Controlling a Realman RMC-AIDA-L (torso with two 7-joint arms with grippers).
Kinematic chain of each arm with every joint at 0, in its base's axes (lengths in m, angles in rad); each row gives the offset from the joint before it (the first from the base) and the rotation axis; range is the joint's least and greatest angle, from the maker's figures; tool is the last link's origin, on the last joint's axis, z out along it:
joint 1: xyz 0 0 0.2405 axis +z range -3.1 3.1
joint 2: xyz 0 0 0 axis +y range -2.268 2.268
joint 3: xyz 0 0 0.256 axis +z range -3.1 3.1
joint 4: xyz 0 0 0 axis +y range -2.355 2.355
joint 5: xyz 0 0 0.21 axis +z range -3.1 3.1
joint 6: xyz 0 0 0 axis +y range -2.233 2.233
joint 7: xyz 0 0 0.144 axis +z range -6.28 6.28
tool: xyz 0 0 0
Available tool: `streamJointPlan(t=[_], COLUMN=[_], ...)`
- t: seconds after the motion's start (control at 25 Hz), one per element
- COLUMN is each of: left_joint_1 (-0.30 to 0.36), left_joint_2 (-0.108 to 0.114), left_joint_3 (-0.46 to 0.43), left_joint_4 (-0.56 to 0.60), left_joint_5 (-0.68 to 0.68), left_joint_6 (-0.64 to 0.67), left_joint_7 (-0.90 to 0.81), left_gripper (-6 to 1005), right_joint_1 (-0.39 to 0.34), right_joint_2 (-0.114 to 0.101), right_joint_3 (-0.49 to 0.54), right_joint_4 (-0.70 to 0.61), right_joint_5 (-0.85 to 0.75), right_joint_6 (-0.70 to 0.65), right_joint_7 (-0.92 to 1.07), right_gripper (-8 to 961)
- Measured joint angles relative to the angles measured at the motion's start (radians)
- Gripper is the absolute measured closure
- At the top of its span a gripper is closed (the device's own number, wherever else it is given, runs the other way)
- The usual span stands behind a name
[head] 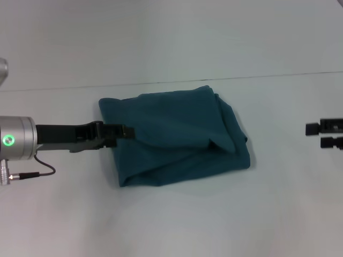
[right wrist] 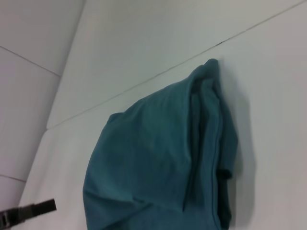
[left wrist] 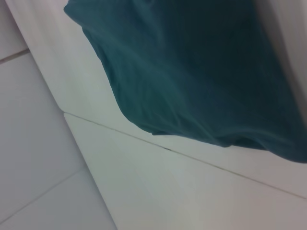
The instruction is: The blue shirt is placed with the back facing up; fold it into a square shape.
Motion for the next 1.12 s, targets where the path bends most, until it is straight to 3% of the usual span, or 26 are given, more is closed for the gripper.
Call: streamJointPlan(t=[0.28,0.6,0.68,0.84,1.12], left_joint_1=[0.022,0.05,0.051,0.05,0.048], left_joint_2=[-0.002,0.002,0.002,0.004,0.003], left_joint_3=[-0.004,-0.041,-0.058,-0.084,-0.11], left_joint_4=[-0.003,0.002,0.0,-0.003,-0.006], left_joint_5=[0.007,0.009,0.009,0.003,-0.002], left_joint_6=[0.004,0.003,-0.005,-0.03,-0.054], left_joint_7=[0.012,0.02,0.02,0.016,0.014], left_gripper=[327,327,326,326,325], right_joint_1=[0.102,0.247,0.289,0.323,0.372], right_joint_2=[0.012,0.063,0.087,0.106,0.121], right_joint_3=[-0.055,-0.187,-0.261,-0.277,-0.285], right_joint_4=[-0.057,-0.063,-0.048,-0.013,0.112], right_joint_5=[-0.11,-0.247,-0.262,-0.259,-0.26], right_joint_6=[0.023,0.14,0.192,0.228,0.298], right_joint_7=[0.084,0.186,0.214,0.231,0.253], right_gripper=[31,29,30,33,37])
